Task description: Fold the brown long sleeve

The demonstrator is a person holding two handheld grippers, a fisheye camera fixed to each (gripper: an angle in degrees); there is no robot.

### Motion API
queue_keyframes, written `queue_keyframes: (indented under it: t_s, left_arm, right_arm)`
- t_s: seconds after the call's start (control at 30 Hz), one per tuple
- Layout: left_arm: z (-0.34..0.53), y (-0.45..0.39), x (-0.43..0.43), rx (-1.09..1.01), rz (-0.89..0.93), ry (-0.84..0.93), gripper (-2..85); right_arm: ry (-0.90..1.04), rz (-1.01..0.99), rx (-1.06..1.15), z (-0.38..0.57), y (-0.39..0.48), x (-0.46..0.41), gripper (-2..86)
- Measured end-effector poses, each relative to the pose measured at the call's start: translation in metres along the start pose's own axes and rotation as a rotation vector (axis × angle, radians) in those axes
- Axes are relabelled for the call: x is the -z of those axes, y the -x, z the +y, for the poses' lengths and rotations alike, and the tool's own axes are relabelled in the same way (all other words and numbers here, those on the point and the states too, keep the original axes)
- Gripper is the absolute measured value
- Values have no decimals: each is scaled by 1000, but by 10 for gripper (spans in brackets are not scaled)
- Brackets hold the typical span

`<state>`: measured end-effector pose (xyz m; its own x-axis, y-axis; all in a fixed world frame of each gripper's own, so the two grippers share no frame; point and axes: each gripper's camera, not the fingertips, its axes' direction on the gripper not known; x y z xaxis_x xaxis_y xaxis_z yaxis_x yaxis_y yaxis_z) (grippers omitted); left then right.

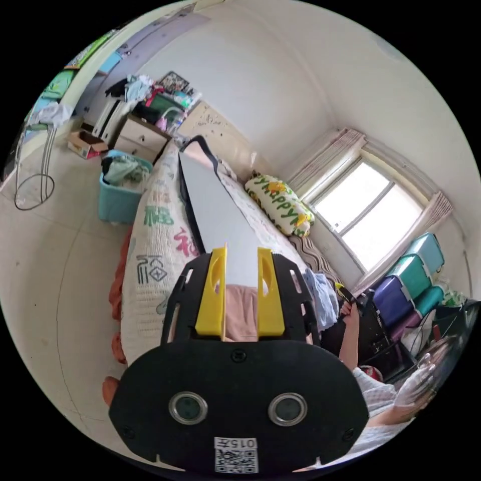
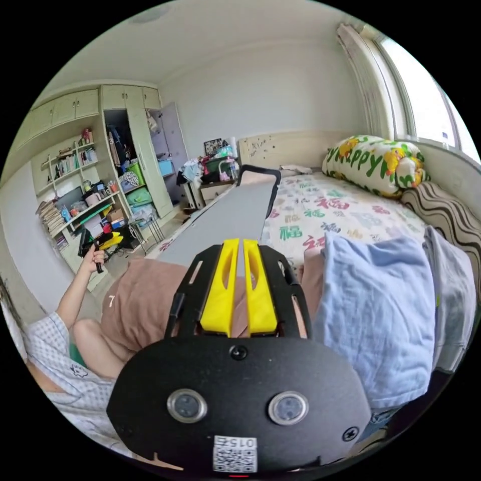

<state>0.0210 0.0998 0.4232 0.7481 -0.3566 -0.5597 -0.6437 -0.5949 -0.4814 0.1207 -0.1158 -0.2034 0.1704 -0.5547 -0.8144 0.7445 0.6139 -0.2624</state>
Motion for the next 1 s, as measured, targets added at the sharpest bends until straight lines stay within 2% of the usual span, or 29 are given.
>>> queue_keyframes:
  t_s: [0.1, 0.23, 0.27, 0.33, 0.4, 0.57, 0.77, 1.0]
  left_arm:
    - [-2, 25, -20, 49, -119, 119, 95]
    - [-24, 26, -40, 42, -48, 189, 94]
    - [-26, 24, -46, 31, -47, 216, 94]
    - [-37, 21, -68, 28, -10, 276, 91]
    - [-46, 20, -80, 49, 23, 250, 85]
    - [-61, 16, -124, 76, -18, 340, 48]
    - [-73, -14, -107, -17, -101, 178, 0]
    - [-89, -33, -72, -27, -64, -47, -5]
  right_arm:
    - [126, -95, -114, 16, -39, -55, 78]
    - [421, 12, -162, 32, -68, -108, 134]
    - [421, 11, -168, 34, -70, -110, 134]
    - [367, -117, -243, 37, -81, -116, 125]
    - [331, -195, -306, 36, -88, -120, 112]
    - [375, -93, -227, 27, -72, -129, 68]
    - [275, -46, -193, 15, -54, -109, 36]
    - [125, -50, -174, -14, -25, -80, 27]
